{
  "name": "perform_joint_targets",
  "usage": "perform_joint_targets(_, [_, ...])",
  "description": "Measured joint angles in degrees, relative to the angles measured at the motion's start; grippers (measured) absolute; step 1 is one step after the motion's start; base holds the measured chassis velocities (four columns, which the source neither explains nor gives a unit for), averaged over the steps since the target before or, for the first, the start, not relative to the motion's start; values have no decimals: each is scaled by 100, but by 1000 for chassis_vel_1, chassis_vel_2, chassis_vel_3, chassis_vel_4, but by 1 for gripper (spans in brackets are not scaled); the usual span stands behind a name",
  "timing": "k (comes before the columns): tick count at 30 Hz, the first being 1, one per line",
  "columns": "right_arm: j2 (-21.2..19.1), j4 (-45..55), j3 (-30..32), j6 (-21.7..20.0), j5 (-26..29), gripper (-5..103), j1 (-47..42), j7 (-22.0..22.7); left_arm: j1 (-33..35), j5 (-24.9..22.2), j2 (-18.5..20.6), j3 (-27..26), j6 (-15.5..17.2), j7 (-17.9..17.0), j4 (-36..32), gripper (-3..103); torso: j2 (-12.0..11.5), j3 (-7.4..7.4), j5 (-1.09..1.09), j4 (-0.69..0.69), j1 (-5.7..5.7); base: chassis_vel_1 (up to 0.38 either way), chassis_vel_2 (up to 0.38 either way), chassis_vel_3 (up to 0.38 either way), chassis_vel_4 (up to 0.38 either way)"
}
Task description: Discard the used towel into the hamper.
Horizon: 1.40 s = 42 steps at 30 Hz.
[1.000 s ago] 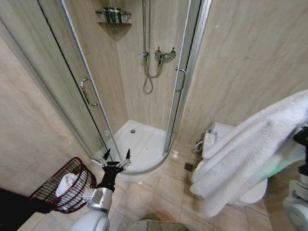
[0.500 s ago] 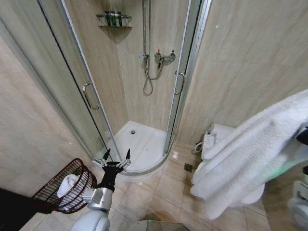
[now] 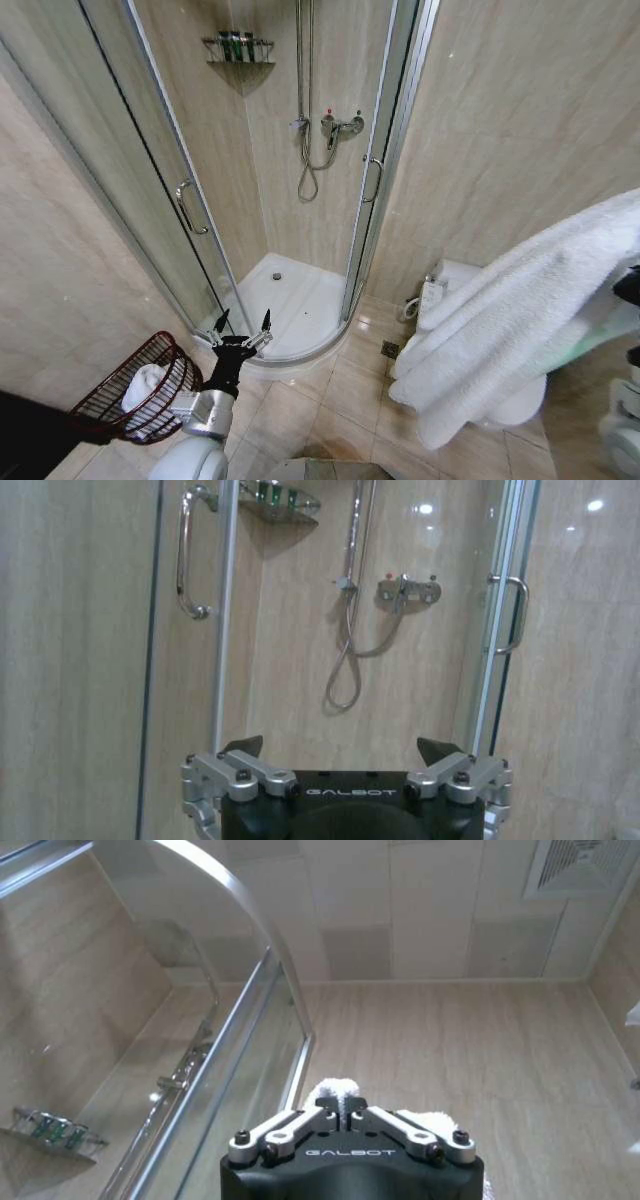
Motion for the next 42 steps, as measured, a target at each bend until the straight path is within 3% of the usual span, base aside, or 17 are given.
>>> perform_joint_targets(8, [14, 0, 53, 35, 1, 2, -3, -17, 0, 0, 0, 0, 0, 0, 0, 100, 252, 135, 1, 0, 118, 0, 0, 0, 0])
perform_joint_targets(14, [-424, 3, 1055, -169, 740, 2, 255, 132, 0, 0, 0, 0, 0, 0, 0, 100, 468, 252, -2, 0, 215, 0, 0, 0, 0])
perform_joint_targets(17, [-436, 3, 1128, -178, 797, 2, 219, 132, 0, 0, 0, 0, 0, 0, 0, 100, 564, 304, 0, 0, 260, 0, 0, 0, 0])
perform_joint_targets(34, [-143, 0, 494, -154, 361, 2, 165, 83, 0, 0, 0, 0, 0, 0, 0, 100, 1146, 619, 0, 0, 528, 0, 0, 0, 0])
perform_joint_targets(42, [-73, -1, 244, -17, 180, 2, 181, 9, 0, 0, 0, 0, 0, 0, 0, 100, 1245, 676, 0, 0, 571, 0, 0, 0, 0])
